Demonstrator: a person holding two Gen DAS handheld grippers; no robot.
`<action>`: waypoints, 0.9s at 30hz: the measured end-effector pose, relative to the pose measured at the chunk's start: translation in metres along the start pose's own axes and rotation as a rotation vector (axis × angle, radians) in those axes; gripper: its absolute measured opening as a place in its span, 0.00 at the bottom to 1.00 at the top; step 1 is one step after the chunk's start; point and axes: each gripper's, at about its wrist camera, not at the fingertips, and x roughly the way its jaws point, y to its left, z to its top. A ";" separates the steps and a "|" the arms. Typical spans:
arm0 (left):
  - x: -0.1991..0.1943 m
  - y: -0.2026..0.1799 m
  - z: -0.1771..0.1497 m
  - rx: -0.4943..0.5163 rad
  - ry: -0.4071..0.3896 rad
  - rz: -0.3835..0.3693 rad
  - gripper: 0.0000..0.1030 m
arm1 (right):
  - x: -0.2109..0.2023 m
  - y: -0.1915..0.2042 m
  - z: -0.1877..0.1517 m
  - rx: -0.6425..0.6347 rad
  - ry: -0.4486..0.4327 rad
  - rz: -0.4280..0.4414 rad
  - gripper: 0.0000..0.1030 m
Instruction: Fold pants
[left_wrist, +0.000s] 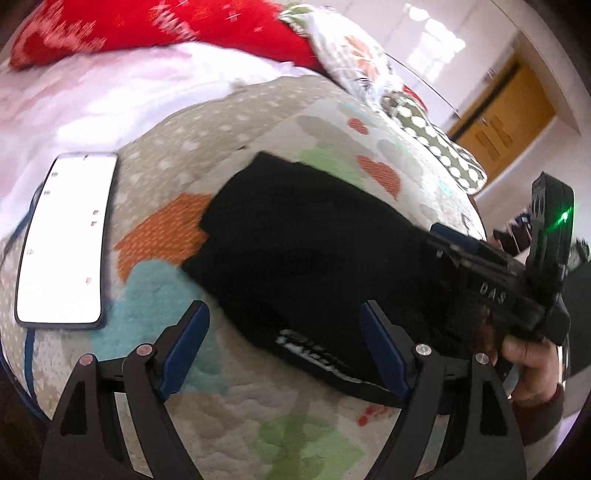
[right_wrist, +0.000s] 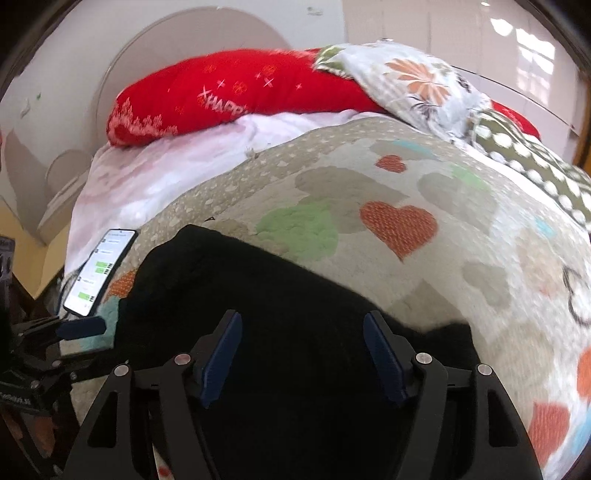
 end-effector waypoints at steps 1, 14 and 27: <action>0.002 0.004 -0.001 -0.022 0.004 -0.004 0.81 | 0.005 0.001 0.005 -0.010 0.005 0.004 0.70; 0.023 0.012 -0.003 -0.107 -0.012 -0.015 0.92 | 0.070 0.052 0.058 -0.214 0.066 0.123 0.76; 0.032 0.006 -0.001 -0.100 -0.032 0.011 1.00 | 0.104 0.069 0.066 -0.257 0.134 0.230 0.78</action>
